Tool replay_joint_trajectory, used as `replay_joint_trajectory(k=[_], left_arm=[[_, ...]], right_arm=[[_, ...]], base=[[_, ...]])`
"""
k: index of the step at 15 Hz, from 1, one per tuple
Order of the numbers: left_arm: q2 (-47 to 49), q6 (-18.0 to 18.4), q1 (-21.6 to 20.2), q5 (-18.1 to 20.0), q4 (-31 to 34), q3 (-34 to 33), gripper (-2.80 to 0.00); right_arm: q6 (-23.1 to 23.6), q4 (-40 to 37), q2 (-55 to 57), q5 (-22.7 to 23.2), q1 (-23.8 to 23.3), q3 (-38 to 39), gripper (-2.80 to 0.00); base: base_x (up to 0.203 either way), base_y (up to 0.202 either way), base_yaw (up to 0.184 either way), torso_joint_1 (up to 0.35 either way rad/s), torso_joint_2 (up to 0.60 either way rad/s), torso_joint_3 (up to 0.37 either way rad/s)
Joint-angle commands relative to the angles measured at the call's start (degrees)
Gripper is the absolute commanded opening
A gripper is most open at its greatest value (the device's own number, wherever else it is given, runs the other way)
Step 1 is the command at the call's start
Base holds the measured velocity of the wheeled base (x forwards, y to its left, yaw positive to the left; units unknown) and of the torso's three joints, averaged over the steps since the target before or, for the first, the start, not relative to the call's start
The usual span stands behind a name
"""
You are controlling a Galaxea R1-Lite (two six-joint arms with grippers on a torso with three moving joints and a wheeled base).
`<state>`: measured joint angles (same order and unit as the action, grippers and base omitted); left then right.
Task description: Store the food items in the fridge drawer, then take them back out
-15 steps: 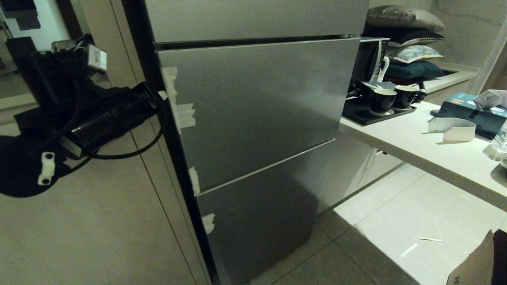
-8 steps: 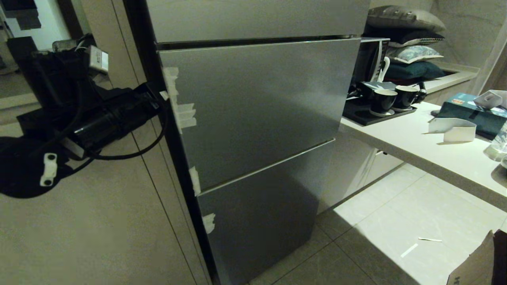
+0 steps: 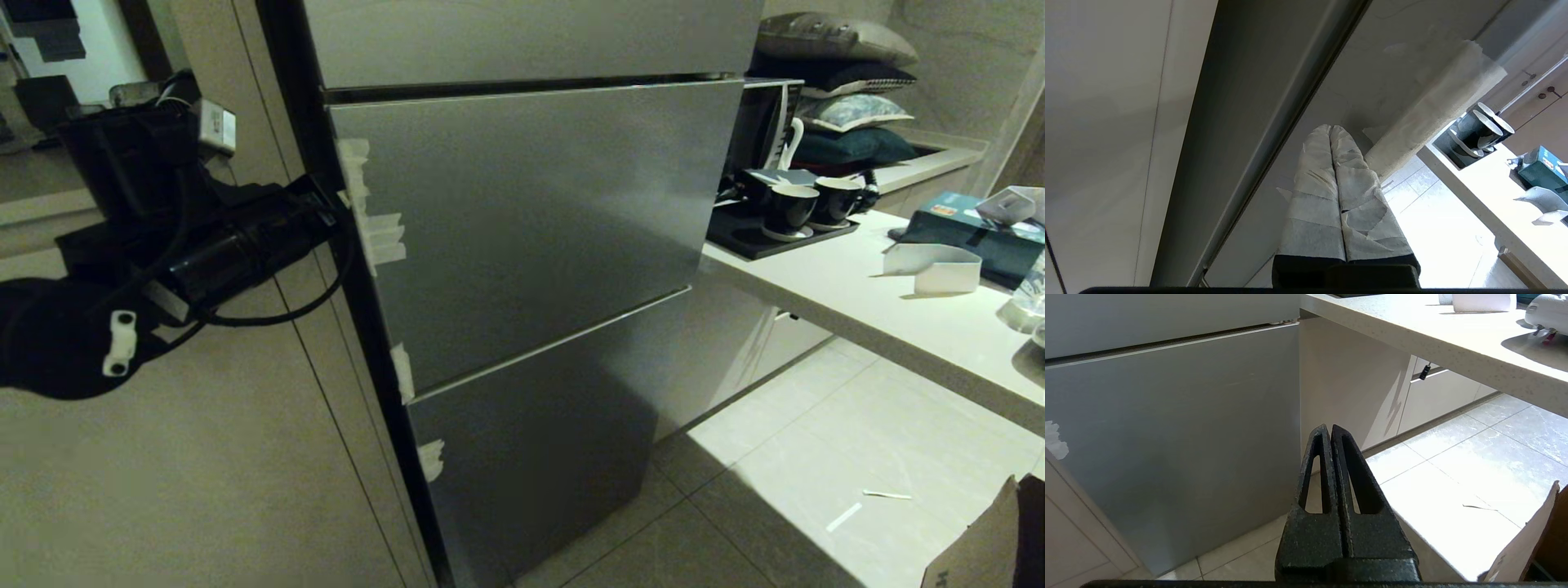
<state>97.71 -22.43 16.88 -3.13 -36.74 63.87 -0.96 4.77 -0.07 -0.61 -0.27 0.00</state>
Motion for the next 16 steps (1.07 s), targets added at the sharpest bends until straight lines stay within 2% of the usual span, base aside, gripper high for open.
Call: replay_joint_trajectory(k=[1,4,8,16], left_arm=[[0.8,-0.2,0.0,0.0,-0.3,0.9,-2.8],[0.2,-0.3,0.3,0.4,-0.3,0.7,-2.8],[0.4,-0.3,0.8,3.1,-0.3,0.2,-2.8],[-0.5,-0.2,2.1,3.3,-0.2,-0.7,-2.8]], right_arm=[[0.0,0.1,0.0,0.0,0.0,1.8,-2.8],[0.0,0.1,0.0,0.0,0.0,1.8,-2.8],[0.0,0.1,0.0,0.0,0.0,1.8,-2.8],[0.0,0.1,0.0,0.0,0.0,1.8,-2.8]], base=[[0.0,0.0,0.0,0.0,0.0,0.0],[0.0,0.0,0.0,0.0,0.0,0.0],[0.0,0.0,0.0,0.0,0.0,0.0],[0.0,0.0,0.0,0.0,0.0,0.0]])
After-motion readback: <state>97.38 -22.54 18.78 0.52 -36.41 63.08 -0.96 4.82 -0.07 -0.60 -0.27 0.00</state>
